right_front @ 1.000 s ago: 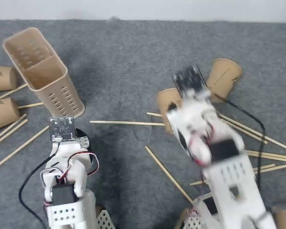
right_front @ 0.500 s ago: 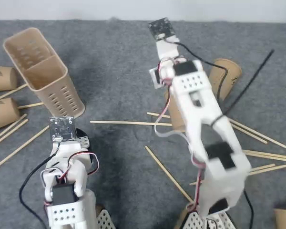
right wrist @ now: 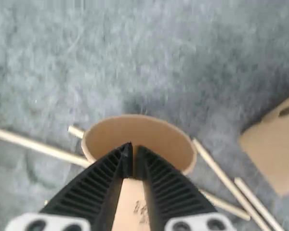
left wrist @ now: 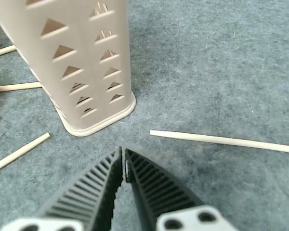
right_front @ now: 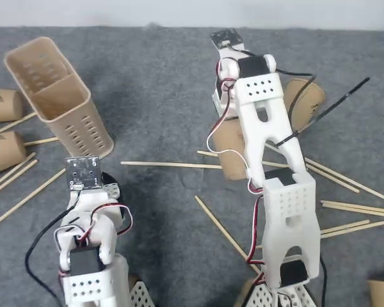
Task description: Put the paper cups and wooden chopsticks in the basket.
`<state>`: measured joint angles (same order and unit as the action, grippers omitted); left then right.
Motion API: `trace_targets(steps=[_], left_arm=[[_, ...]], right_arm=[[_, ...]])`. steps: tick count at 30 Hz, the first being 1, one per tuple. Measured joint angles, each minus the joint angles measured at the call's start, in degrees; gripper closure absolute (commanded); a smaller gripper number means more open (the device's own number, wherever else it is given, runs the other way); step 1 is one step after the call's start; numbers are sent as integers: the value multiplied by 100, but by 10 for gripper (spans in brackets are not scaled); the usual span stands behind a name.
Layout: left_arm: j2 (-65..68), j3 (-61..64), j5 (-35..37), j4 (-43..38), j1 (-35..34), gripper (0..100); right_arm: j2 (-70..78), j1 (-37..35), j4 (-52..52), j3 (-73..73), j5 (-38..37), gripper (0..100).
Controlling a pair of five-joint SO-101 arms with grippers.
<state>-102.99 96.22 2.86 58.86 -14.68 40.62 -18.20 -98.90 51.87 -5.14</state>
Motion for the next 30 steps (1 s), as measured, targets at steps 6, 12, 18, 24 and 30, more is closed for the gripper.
trace_targets(steps=[6,12,18,24,30], left_arm=[[0,0,0,0,0,988],[0,0,0,0,0,988],[0,0,0,0,0,988],[0,0,0,0,0,988],[0,0,0,0,0,988]], right_arm=[[-18,9,-167,-141,0,991],[-844,-18,-167,-1582,0,991],[-2330,-9,-167,-3420,-211,991],[-4264,-18,-167,-5231,-264,991],[-6233,-18,-167,-6505,-475,988]])
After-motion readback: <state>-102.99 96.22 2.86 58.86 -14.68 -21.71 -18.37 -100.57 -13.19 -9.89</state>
